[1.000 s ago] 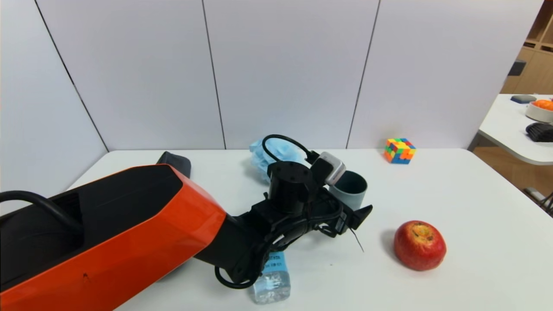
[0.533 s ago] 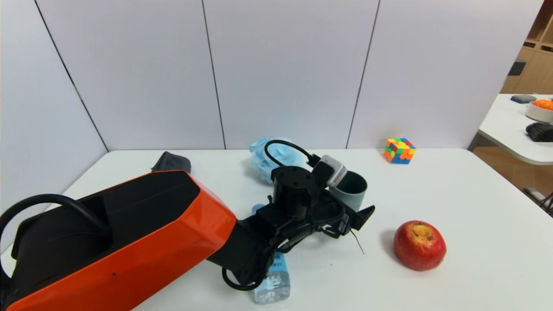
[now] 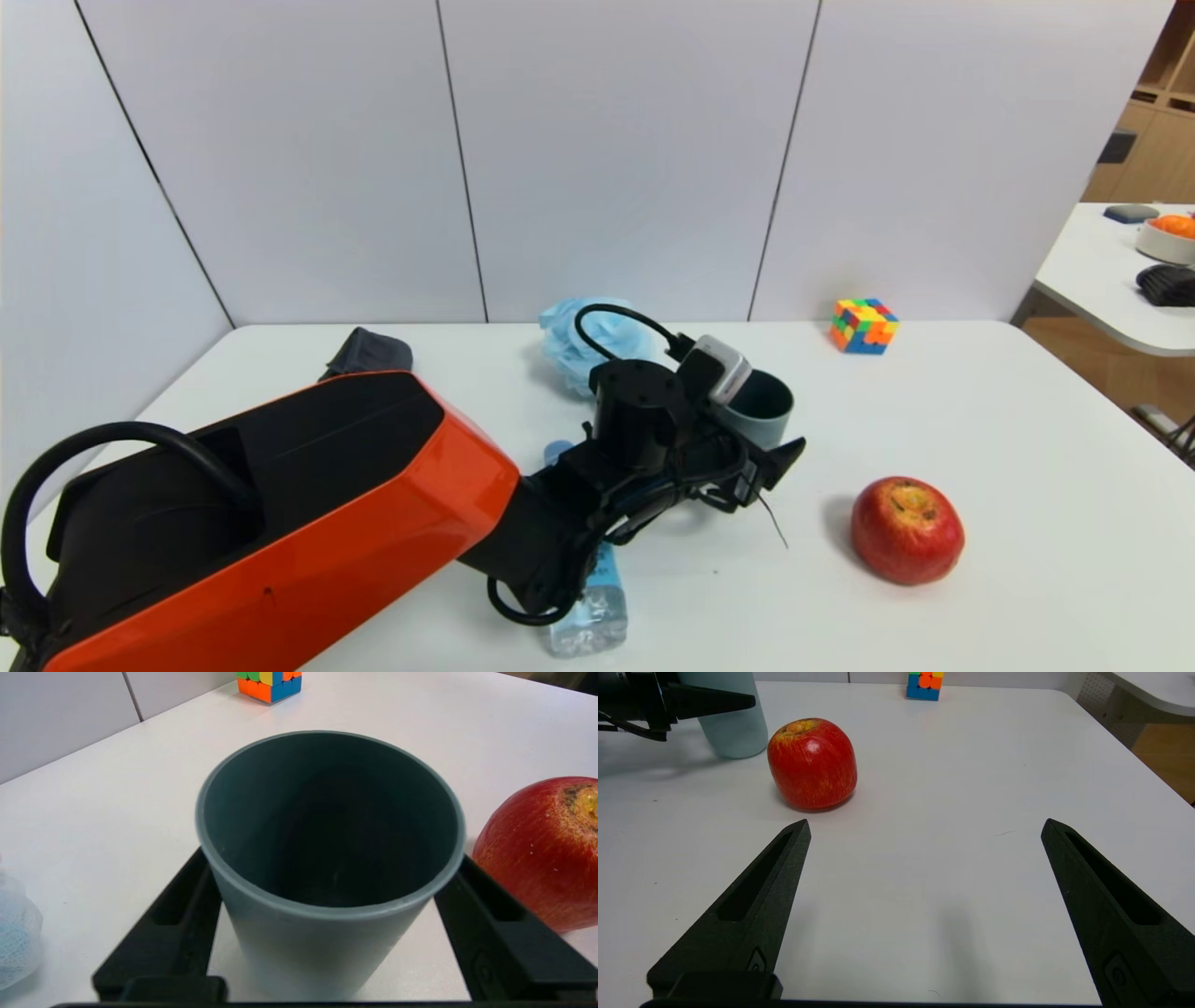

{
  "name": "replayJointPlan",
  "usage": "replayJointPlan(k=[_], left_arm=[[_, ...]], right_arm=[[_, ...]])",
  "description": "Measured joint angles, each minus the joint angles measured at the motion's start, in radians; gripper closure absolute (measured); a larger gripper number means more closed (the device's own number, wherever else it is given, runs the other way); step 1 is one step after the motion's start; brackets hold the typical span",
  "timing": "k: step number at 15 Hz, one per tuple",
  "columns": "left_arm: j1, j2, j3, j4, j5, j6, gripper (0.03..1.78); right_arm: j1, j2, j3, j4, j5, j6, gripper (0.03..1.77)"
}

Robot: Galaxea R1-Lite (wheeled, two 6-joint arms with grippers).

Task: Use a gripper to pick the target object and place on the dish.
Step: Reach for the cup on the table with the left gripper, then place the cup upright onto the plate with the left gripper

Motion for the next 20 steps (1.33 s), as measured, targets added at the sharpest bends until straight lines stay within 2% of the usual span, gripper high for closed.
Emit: replayJointPlan(k=[1,2,8,13,16,20], left_arm=[[0.0,0.001,0.0,0.001,0.0,0.0,0.6],[0.0,0.002,0.0,0.0,0.0,0.0,0.64],[0.0,-0.006,0.006,0.001,0.001,-0.001,0.66],[0.014,-0.109,0.075,0.012,0.005,0.008,0.66],[0.066,-0.201,0.187,0.011,0.006,0.016,0.66],[0.189,-0.334,0.319,0.008,0.002,0.043,0.66]], right_arm=[[0.0,0.0,0.0,0.0,0.0,0.0,0.09],[0.0,0.0,0.0,0.0,0.0,0.0,0.09],[0.0,0.0,0.0,0.0,0.0,0.0,0.09],[0.0,0.0,0.0,0.0,0.0,0.0,0.09],[0.0,0.0,0.0,0.0,0.0,0.0,0.09],[0.0,0.0,0.0,0.0,0.0,0.0,0.09]])
